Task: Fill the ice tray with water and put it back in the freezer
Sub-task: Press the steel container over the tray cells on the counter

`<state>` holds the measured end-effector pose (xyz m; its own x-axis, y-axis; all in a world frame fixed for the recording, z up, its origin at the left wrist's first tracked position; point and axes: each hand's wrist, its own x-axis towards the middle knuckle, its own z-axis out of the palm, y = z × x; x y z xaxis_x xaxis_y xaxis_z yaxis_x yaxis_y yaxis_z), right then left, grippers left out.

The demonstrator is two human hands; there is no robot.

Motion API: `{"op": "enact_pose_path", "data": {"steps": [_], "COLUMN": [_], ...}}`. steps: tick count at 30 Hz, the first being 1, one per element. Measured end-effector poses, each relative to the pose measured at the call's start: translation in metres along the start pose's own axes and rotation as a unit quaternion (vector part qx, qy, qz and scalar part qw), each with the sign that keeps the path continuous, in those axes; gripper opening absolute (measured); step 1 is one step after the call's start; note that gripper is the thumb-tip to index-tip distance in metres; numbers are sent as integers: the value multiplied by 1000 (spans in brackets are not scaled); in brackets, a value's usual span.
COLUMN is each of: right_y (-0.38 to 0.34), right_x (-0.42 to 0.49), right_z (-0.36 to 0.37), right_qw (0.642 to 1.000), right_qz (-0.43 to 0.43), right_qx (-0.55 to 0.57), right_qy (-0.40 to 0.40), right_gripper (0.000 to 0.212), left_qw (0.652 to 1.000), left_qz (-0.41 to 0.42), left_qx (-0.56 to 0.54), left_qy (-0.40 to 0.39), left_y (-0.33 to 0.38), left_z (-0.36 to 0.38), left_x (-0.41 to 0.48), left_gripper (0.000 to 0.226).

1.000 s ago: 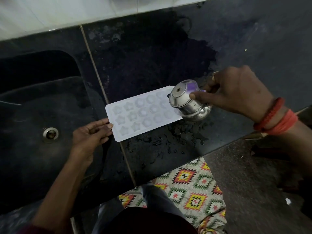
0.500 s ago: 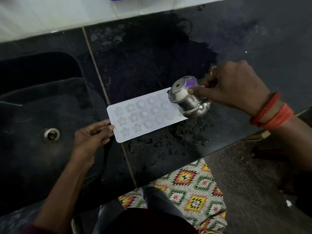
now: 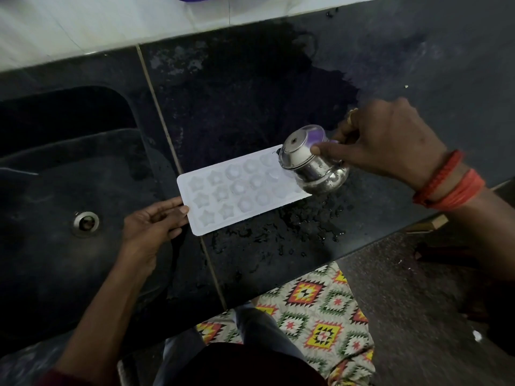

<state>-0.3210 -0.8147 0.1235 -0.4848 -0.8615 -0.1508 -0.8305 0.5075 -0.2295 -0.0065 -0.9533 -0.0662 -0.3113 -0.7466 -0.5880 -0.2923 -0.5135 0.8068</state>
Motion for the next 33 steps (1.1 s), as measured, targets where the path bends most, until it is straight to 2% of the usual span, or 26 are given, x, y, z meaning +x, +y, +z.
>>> {"op": "enact_pose_path", "data": {"steps": [9, 16, 23, 33], "right_y": [5, 1, -2, -17], "right_x": [-1, -5, -3, -1], "right_z": [3, 0, 1, 4], "right_qw": [1000, 1000, 999, 1000], "right_qz": [-10, -8, -18, -29], "right_qx": [2, 25, 20, 7], "right_qy": [7, 15, 24, 3], "right_gripper": [40, 50, 43, 48], "left_qw": [1000, 1000, 1000, 999], "left_qz": [-3, -10, -18, -36], "left_qx": [1, 2, 3, -27], "left_qy": [5, 3, -1, -10], "left_y": [2, 4, 11, 12], "left_z": [1, 2, 3, 10], "left_x": [0, -2, -6, -14], "left_gripper": [16, 17, 18, 16]}}
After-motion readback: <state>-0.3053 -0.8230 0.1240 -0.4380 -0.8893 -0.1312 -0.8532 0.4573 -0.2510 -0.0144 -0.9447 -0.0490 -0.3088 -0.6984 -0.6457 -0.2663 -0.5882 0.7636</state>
